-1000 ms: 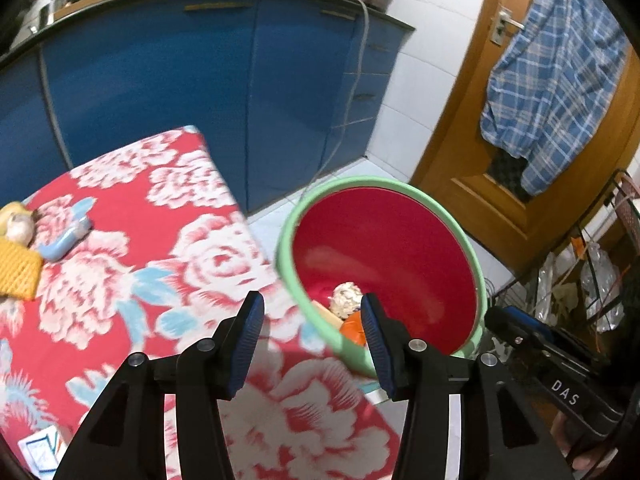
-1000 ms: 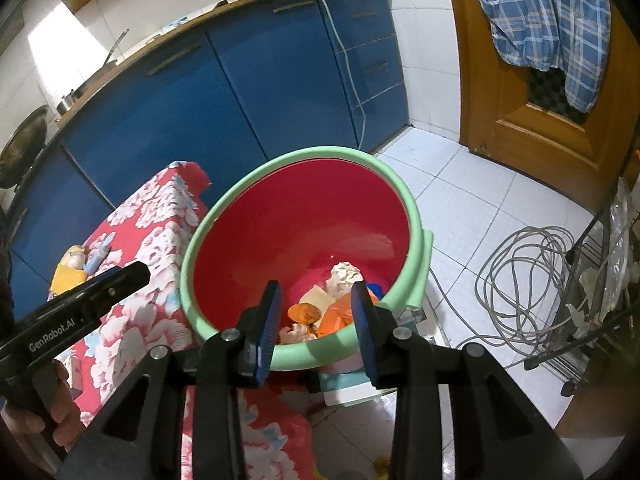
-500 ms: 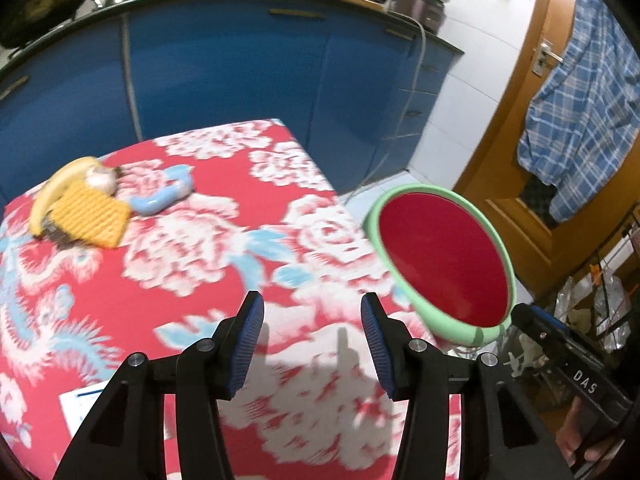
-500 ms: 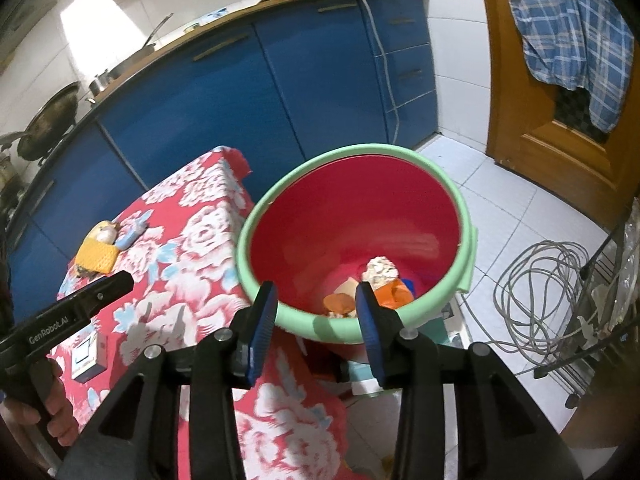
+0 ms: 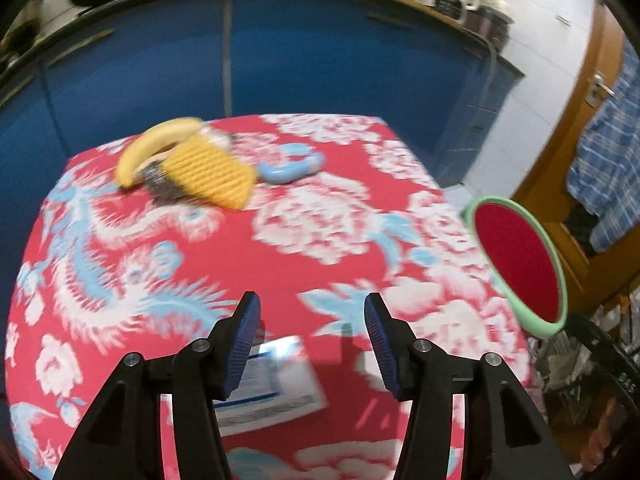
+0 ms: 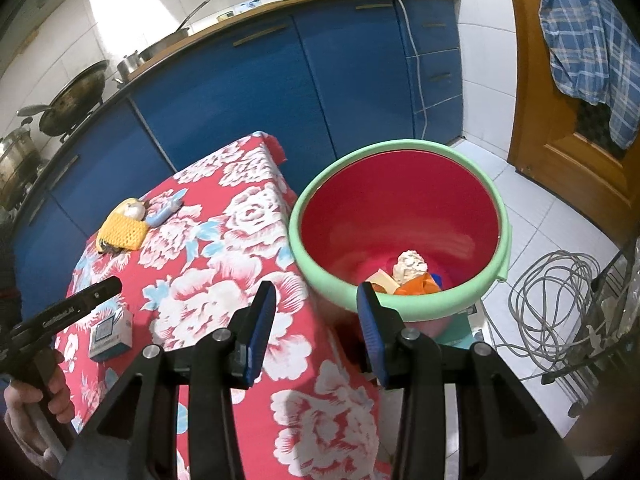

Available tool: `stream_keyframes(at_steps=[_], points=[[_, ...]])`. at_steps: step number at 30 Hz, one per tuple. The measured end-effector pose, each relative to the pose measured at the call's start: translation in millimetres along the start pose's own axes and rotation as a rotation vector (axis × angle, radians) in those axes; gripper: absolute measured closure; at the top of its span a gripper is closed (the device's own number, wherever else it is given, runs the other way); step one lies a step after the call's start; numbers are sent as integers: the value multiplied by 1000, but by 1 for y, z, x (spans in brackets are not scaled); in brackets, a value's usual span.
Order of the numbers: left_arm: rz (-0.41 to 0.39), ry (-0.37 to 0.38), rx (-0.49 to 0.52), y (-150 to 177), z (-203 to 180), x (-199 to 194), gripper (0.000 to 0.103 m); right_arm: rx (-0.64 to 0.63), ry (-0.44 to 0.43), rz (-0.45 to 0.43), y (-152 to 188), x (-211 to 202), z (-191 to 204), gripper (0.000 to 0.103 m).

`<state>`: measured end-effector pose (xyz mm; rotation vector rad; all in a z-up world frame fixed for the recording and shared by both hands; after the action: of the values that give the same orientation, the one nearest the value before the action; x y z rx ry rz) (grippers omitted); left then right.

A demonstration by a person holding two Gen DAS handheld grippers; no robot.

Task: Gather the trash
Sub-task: 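Move both tools back over the table toward the white medicine box, then grasp the white medicine box with the left tool and lift it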

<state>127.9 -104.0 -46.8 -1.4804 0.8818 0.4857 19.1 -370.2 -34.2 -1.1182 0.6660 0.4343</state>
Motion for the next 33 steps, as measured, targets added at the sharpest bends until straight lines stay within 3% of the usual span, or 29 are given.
stream_keyframes(at_steps=[6, 16, 26, 33], points=[[22, -79, -54, 6, 40, 5, 47, -11, -6, 7, 3, -1, 7, 59], [74, -133, -137, 26, 86, 8, 47, -26, -15, 17, 9, 2, 19, 59], [103, -125, -119, 52, 87, -8, 47, -47, -36, 16, 13, -2, 32, 59], [109, -75, -91, 65, 75, -22, 47, -54, -44, 11, 16, -7, 36, 59]])
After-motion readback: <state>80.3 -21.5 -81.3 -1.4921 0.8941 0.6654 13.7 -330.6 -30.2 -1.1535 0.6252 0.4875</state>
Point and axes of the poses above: each gripper's, at about its wrist camera, not at the fingertips, and x roughly the way its jaws point, z to its left, y to its underside, the point moved 2 cm from there along x, roughly the way its jaws point, and after that the axes turned 3 degrees about -z, right-handed, at the moved point
